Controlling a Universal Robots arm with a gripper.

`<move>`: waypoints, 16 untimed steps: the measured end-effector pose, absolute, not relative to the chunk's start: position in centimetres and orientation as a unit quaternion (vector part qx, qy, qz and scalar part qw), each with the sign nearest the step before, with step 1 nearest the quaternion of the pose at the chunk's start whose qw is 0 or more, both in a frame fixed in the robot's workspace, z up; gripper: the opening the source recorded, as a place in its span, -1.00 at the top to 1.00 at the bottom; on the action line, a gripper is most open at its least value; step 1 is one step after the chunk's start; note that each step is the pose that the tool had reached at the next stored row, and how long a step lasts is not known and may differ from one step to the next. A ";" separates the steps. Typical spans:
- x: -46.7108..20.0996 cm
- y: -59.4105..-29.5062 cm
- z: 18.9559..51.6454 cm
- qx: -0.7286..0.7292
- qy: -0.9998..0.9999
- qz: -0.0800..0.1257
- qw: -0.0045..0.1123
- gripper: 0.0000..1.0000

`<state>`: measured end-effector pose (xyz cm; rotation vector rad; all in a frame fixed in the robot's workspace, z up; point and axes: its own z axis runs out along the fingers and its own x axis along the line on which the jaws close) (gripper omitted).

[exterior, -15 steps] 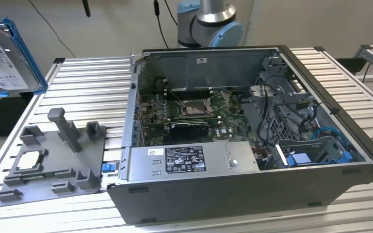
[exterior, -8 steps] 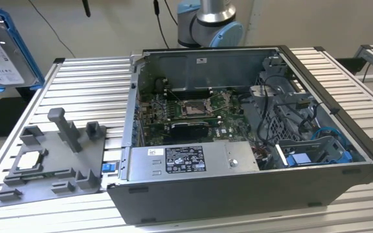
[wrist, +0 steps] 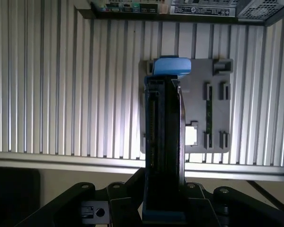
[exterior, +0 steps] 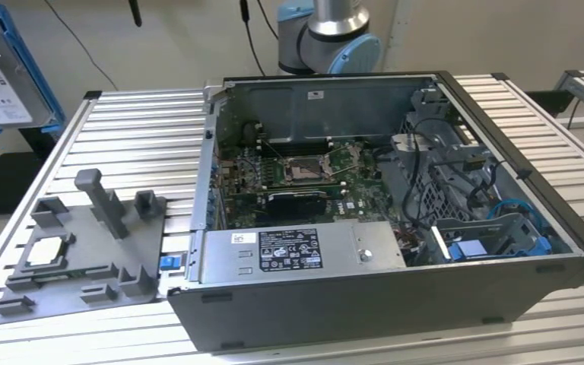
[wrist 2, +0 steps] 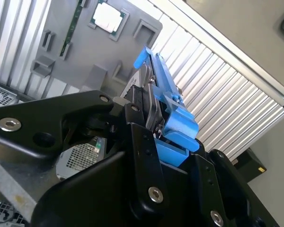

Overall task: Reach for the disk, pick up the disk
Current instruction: 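Pick up the disk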

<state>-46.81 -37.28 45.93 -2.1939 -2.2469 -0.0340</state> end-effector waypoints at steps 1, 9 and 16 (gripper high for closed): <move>-46.8 -37.3 46.1 -0.699 -0.715 -0.011 0.001 1.00; -46.8 -37.3 47.2 -0.699 -0.716 -0.011 0.001 1.00; -46.8 -37.3 48.0 -0.699 -0.715 -0.011 0.001 1.00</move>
